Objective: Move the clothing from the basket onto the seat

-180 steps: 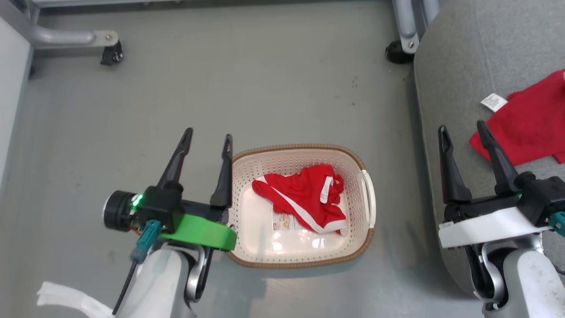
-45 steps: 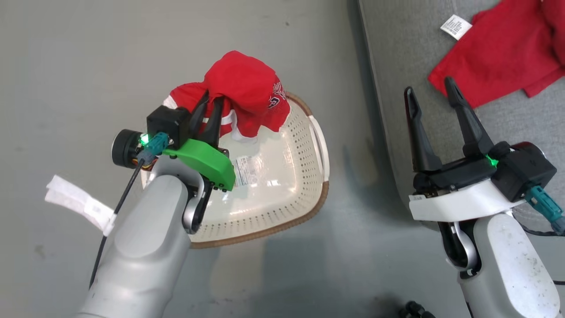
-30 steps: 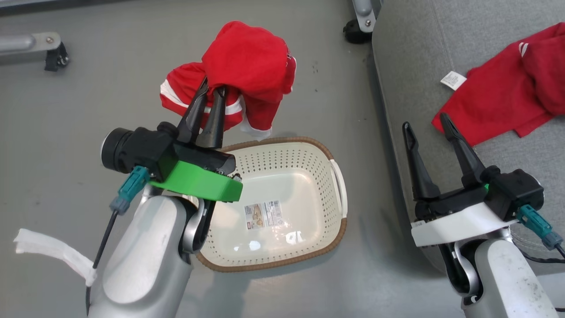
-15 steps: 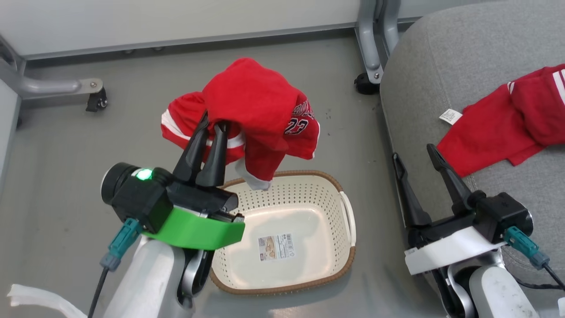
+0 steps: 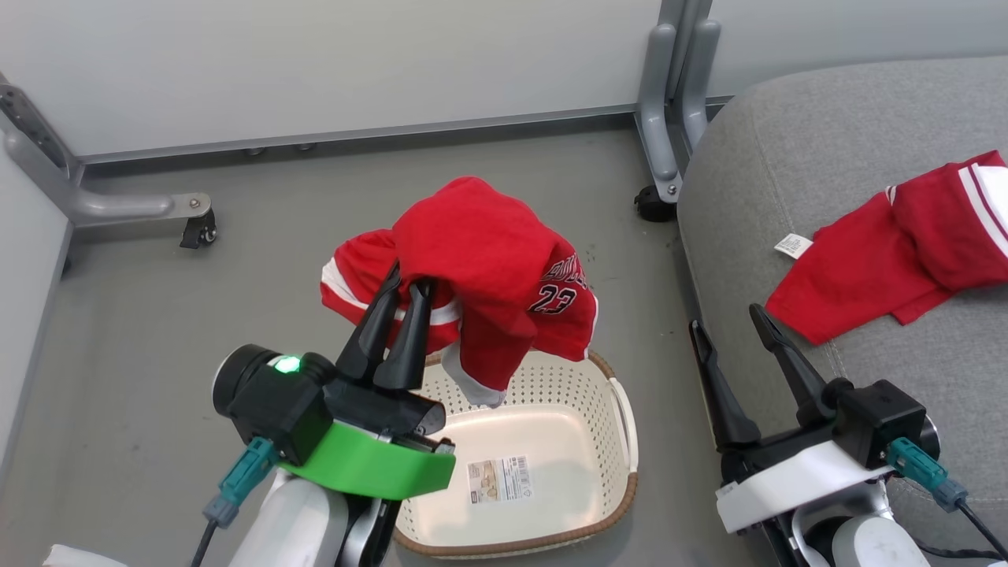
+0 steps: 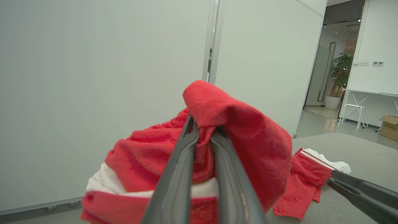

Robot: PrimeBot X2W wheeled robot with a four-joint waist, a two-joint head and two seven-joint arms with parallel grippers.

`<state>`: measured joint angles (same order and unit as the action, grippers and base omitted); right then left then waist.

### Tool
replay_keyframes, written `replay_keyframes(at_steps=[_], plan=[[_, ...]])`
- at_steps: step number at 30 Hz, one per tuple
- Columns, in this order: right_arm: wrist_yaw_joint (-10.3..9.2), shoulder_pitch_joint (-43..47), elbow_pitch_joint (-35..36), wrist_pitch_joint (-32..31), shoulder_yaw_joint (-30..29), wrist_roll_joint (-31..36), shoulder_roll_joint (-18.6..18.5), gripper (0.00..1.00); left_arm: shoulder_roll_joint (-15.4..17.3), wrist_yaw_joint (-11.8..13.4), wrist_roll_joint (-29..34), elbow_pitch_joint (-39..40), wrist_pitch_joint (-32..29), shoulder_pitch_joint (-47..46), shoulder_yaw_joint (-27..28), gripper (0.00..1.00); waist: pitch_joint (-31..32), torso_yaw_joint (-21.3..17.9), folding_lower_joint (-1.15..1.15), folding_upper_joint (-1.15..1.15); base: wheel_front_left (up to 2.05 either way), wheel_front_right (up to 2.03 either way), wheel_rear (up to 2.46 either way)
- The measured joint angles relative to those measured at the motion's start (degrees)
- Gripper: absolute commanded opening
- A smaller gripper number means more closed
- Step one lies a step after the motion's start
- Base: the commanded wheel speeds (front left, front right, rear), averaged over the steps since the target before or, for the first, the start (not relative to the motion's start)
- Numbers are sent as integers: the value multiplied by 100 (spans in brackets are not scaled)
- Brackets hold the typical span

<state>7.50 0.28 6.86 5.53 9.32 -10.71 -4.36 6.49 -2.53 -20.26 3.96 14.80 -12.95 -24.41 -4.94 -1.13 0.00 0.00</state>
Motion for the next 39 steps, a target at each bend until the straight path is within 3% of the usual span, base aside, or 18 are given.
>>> replay_keyframes(at_steps=[17,29,39], plan=[[0,49,-7,-44,279,-57,-29,100,2,14,-80,-16,-59,35,-91,0,32,-20,0,0,0,0,0],[0,-1020,-389,-79,1778,-588,-441,100,4,18,-85,19,-59,-54,-177,0,-161,96,0,0,0,0,0],[0,-2312,-1324,230,2926,-1044,-397,100,-33,-26,-78,-44,-54,-212,-332,0,-350,232,0,0,0,0,0]])
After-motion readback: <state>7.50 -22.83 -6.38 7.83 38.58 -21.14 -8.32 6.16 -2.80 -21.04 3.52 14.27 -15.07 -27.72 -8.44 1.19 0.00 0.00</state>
